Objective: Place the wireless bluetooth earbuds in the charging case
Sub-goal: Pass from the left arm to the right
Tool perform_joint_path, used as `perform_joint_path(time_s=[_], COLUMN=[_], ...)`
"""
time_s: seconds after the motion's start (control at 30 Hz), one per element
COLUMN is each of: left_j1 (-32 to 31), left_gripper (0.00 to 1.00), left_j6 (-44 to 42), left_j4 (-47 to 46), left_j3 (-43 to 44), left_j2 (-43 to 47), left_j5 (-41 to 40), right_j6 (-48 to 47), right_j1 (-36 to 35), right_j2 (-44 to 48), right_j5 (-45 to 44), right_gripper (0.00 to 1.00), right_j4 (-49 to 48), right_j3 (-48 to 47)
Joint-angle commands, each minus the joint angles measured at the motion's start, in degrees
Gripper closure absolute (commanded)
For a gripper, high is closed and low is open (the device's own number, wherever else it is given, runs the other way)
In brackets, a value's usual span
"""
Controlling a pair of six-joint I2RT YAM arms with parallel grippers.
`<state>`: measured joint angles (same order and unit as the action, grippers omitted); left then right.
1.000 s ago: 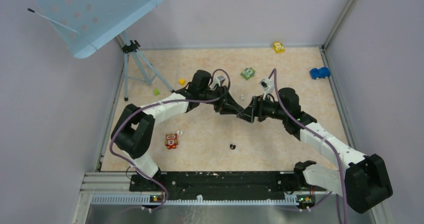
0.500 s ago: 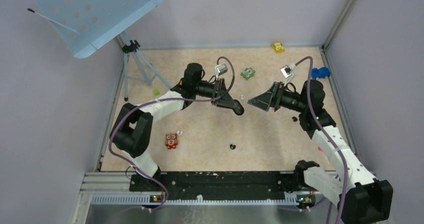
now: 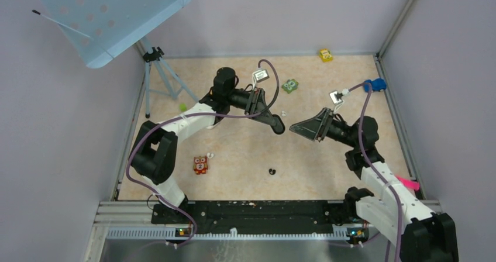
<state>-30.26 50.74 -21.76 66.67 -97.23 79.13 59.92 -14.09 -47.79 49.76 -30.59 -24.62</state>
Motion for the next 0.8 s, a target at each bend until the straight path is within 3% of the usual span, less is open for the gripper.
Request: perform_joint_path(time_s=[0.0, 0.43, 0.77], left_j1=[-0.2, -0.2, -0.3], left_gripper=[1.00, 1.00, 1.00], left_j6=[1.8, 3.0, 4.2], left_j4=[-6.3, -7.7, -8.0], left_j3=[1.9, 0.6, 1.0], left_j2=[1.4, 3.3, 2.8], left_j5=[1.9, 2.0, 1.0], right_j6=[2.5, 4.9, 10.6], right_j1=[-5.3, -7.8, -8.8], right_j2=[-2.9, -9.5, -13.8], right_j5=[-1.3, -7.8, -4.3], right_gripper=[0.28, 0.41, 0.53], right_j4=[-9.3, -14.0, -25.1], right_j3=[-1.4, -1.0, 0.5])
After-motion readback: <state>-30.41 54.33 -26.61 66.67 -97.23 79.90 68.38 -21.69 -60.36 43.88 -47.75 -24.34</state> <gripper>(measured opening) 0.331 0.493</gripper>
